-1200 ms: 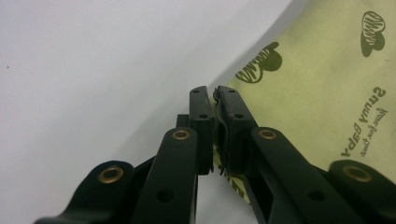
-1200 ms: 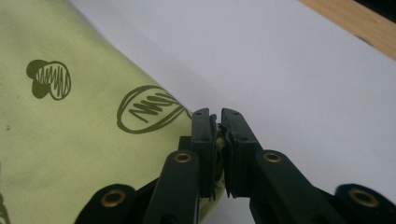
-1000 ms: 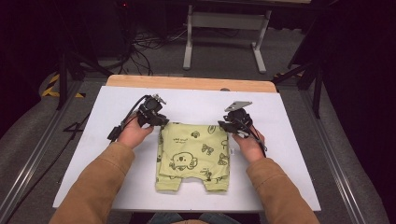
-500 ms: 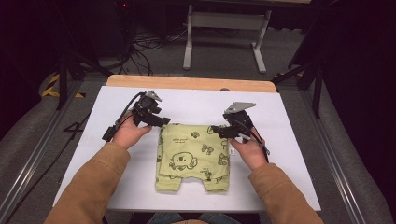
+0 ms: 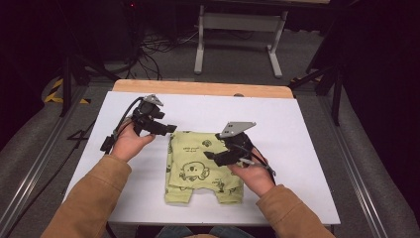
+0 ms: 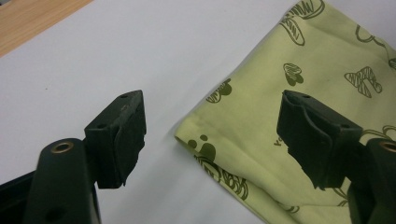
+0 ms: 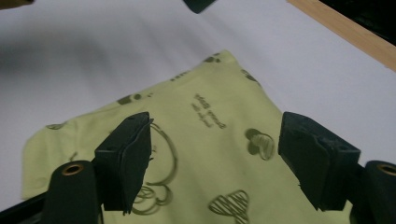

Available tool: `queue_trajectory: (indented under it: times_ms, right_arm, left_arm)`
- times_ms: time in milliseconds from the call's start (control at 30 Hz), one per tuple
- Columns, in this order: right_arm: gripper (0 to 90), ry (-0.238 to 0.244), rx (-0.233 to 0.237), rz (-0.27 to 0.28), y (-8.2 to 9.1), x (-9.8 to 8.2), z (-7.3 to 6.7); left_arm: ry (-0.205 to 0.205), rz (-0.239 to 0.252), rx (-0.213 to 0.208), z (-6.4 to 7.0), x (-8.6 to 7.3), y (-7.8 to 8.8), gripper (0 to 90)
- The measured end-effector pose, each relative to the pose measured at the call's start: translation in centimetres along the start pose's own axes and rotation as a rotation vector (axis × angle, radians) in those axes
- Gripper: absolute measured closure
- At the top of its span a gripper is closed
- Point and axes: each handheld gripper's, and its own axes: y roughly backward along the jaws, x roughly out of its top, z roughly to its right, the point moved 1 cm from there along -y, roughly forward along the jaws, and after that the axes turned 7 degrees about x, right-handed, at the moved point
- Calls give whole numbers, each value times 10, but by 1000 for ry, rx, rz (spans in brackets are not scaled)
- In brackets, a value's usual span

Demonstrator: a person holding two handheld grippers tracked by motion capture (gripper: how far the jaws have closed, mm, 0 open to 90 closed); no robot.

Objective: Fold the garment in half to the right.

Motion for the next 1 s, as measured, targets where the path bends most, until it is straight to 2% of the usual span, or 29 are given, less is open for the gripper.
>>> queue_trajectory:
  times_ms: [33,67,167,267,467,667,800,900,1000]
  right_arm:
    - [264,0,0,0,0,0,0]
    - [257,27,29,0,-5,4,-11]
    - [254,37,47,2,-7,7,-17]
    - [251,68,87,4,-13,12,-31]
    - [250,88,131,-9,-23,15,-47]
    - [260,100,170,-29,-35,16,-58]
    - [270,117,182,-43,-43,16,-65]
    - [279,137,184,-54,-50,14,-70]
    - [282,136,198,-69,-57,13,-73]
  left_arm:
    - [0,0,0,0,0,0,244]
    - [0,3,3,0,-2,3,242]
    - [6,8,3,0,-3,5,241]
    - [5,12,-3,0,-5,8,239]
    - [-8,21,-25,0,-8,11,261]
    - [-12,23,-25,1,-10,14,272]
    - [-7,31,-55,0,-11,15,291]
    - [-9,19,-49,0,-12,15,302]
    - [-12,10,-41,0,-12,13,305]
